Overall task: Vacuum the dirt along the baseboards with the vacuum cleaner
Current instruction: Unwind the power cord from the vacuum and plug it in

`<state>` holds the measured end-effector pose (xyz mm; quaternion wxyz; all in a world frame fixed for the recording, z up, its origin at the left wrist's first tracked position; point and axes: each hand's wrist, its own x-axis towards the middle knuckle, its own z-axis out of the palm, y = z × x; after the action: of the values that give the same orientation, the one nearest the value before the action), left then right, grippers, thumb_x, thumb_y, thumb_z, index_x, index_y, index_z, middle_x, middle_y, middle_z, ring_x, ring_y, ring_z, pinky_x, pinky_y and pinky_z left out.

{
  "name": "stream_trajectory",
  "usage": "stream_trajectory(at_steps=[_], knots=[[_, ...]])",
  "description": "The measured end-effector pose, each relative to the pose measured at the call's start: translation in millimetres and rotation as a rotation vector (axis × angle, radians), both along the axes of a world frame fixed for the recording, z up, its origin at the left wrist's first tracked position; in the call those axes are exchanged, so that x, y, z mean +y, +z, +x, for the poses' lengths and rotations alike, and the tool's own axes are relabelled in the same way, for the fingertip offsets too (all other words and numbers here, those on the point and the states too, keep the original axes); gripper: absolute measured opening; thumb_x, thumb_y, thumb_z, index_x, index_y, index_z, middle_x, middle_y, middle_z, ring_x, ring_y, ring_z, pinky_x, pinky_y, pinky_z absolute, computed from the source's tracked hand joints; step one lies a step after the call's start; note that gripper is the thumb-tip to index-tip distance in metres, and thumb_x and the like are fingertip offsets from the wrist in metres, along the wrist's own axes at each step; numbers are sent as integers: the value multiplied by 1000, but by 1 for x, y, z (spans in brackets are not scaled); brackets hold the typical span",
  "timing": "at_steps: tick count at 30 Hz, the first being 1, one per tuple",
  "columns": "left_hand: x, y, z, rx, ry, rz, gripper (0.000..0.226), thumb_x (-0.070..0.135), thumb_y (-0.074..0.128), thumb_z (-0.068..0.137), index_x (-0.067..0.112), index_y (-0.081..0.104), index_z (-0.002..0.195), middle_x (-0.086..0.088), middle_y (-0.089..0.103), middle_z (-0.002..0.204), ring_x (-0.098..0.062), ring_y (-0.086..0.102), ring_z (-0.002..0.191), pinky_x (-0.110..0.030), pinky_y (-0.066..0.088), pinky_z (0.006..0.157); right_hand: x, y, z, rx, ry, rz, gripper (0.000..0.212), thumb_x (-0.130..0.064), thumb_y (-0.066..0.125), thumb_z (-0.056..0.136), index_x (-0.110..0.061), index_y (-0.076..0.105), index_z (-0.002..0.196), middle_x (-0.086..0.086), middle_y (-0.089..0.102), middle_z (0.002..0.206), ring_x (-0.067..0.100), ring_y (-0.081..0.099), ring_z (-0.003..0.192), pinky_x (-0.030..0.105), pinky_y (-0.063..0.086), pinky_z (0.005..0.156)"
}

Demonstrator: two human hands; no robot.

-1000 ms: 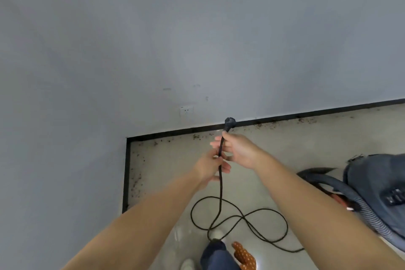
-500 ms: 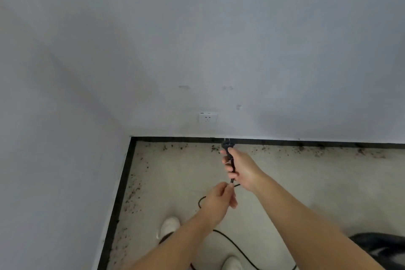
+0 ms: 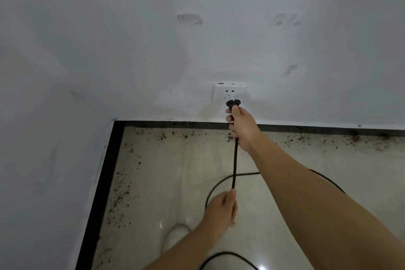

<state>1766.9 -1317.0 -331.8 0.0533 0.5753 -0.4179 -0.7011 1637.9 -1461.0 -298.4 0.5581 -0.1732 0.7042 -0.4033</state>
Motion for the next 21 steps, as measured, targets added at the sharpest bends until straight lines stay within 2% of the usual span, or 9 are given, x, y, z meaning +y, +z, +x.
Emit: stream_trajectory(at_steps=[4,9,14,21], knots=[[-5,-22,0,16,73,70,47,37,35,103,15,45,62,5,42,46,-2,38,36,-21,49,52,-21,-22,3,-12,-21,-16,29,-30,31,106,-19,52,89,-4,43,72,8,27,49,18,23,41],[-16,-39,1,-22,40,62,47,39,36,102,17,41,61,9,40,42,-1,37,36,-20,44,46,-24,-36,6,-8,-74,-71,30,-29,31,106,-20,52,88,-4,41,69,7,27,50,18,23,43],[-21,-41,3,-13,78,59,42,35,36,102,15,47,67,1,43,58,-6,41,49,-20,46,52,-27,-32,6,4,-109,-116,31,-30,30,106,-18,53,89,-4,40,65,4,29,44,19,23,43],[-46,-34,-10,-15,135,-14,38,29,36,103,14,48,71,0,40,60,-8,39,51,-22,46,49,-42,-22,6,-69,-173,-98,34,-26,31,107,-14,52,84,-5,29,54,5,22,39,19,18,38]])
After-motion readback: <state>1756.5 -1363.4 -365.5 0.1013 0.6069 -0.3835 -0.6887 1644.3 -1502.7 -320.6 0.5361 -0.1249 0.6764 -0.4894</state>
